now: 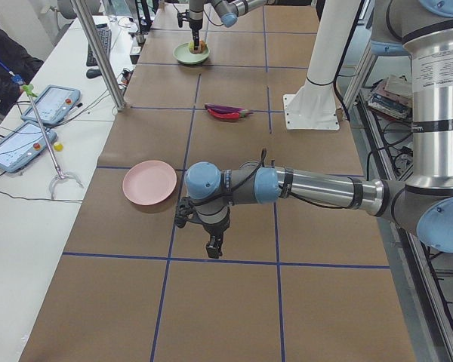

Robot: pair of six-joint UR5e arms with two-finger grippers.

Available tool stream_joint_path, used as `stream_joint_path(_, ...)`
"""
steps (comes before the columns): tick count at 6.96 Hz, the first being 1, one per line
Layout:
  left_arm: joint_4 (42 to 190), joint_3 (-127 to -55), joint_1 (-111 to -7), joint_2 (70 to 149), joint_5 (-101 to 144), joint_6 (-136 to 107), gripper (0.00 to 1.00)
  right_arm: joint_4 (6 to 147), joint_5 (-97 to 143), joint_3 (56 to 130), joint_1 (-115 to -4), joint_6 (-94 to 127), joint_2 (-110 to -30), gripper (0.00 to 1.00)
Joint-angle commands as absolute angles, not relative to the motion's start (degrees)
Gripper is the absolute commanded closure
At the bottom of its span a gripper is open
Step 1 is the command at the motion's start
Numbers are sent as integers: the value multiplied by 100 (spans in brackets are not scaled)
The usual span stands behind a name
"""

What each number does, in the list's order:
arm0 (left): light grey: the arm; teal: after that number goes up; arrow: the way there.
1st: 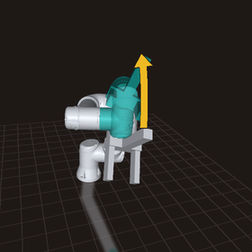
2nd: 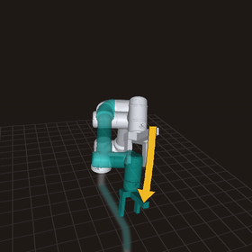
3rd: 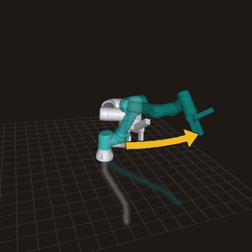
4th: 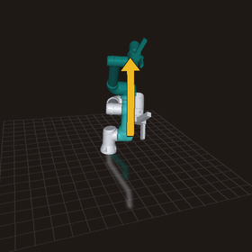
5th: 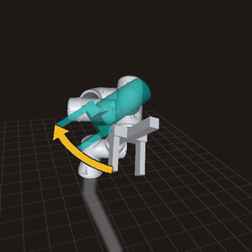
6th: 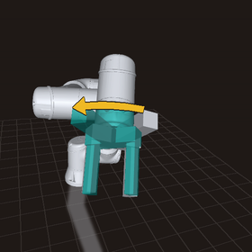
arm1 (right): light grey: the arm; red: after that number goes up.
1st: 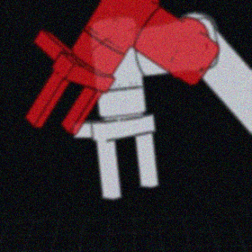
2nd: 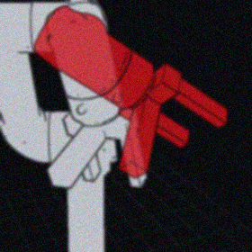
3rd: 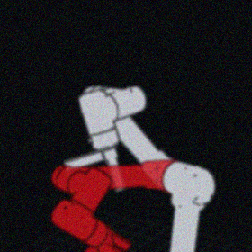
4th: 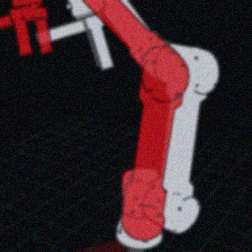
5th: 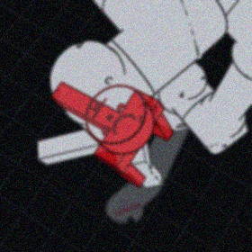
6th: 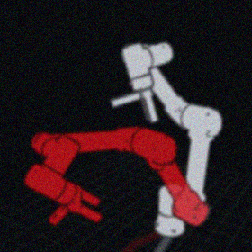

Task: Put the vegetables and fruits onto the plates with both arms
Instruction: 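Carry the peach to the green plate beside the apple and release, then raise the right gripper away from the green plate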

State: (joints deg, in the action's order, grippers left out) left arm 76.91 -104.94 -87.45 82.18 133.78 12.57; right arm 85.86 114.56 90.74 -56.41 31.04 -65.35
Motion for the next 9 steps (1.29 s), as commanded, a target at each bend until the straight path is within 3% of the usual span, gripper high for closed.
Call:
stream_joint_path(1,7690,-10494,-8745,8218,13377,1257,0,8385,11479,8869,-5678,3023,-6706,27)
stream_joint_path(2,7690,-10494,-8745,8218,13377,1257,0,8385,11487,8868,-5678,3041,-6715,0)
stream_joint_path(6,7726,-10617,-8728,8253,13368,1266,0,9101,12311,9349,-6509,2553,-6636,0)
stream_joint_path(9,7725,-10949,-8517,8586,13342,1204,0,10360,12872,9895,-7668,78,-7317,0)
